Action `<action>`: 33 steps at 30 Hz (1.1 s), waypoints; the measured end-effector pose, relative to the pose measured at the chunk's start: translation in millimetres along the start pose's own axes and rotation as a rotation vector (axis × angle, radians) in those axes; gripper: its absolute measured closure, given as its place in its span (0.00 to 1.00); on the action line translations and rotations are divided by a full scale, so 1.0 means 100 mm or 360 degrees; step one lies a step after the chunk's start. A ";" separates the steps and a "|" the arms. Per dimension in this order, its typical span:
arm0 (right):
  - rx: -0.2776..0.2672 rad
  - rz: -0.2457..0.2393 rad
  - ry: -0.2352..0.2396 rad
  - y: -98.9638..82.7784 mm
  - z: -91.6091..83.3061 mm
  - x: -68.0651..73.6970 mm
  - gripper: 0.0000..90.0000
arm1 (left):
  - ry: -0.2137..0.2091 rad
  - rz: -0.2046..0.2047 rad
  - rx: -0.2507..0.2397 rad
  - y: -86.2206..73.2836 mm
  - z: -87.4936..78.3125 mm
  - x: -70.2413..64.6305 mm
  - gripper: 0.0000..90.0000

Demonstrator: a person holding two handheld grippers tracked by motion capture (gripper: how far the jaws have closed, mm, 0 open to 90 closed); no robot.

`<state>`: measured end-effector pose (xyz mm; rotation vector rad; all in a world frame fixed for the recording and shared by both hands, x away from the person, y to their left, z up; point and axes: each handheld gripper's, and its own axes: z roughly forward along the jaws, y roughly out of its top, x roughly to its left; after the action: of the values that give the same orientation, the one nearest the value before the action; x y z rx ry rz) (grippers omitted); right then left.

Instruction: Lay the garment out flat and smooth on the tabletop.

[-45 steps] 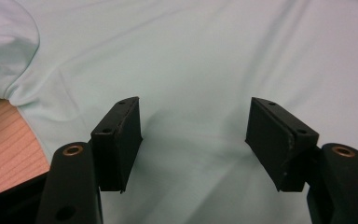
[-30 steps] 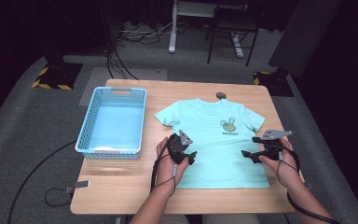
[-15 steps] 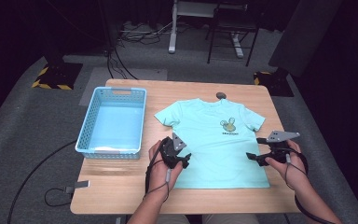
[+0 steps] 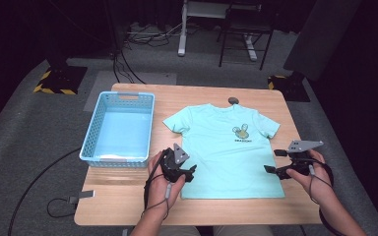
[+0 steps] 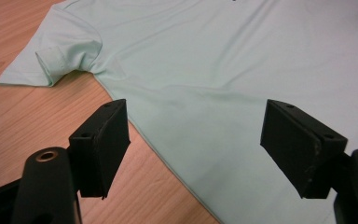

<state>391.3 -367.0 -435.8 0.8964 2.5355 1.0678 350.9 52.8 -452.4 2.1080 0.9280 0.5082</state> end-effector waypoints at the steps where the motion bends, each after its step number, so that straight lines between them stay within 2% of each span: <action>1: 0.0001 -0.0007 -0.0005 0.00 -0.02 0.01 0.19 | 0.0002 -0.0004 -0.0007 -0.01 -0.02 0.00 0.25; 7: -0.0004 -0.0029 -0.0041 -0.02 -0.11 0.01 0.18 | 0.0007 -0.0006 -0.0027 -0.06 -0.17 0.01 0.23; 15: -0.0015 -0.0018 -0.0052 -0.12 -0.20 0.04 0.18 | 0.0007 -0.0001 -0.0030 -0.15 -0.31 0.03 0.22; 22: -0.0040 -0.0004 -0.0094 -0.22 -0.33 0.04 0.17 | 0.0044 -0.0023 -0.0047 -0.28 -0.41 0.09 0.22; 25: -0.0072 0.0022 -0.0093 -0.27 -0.37 0.05 0.18 | 0.0051 -0.0036 -0.0032 -0.35 -0.44 0.11 0.22; 33: -0.0051 0.0072 -0.0131 -0.40 -0.42 0.02 0.18 | 0.0095 -0.0074 0.0001 -0.53 -0.49 0.17 0.22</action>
<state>354.0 -410.6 -434.8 0.9732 2.4358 1.0590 308.6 113.0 -461.6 2.0764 1.0086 0.5497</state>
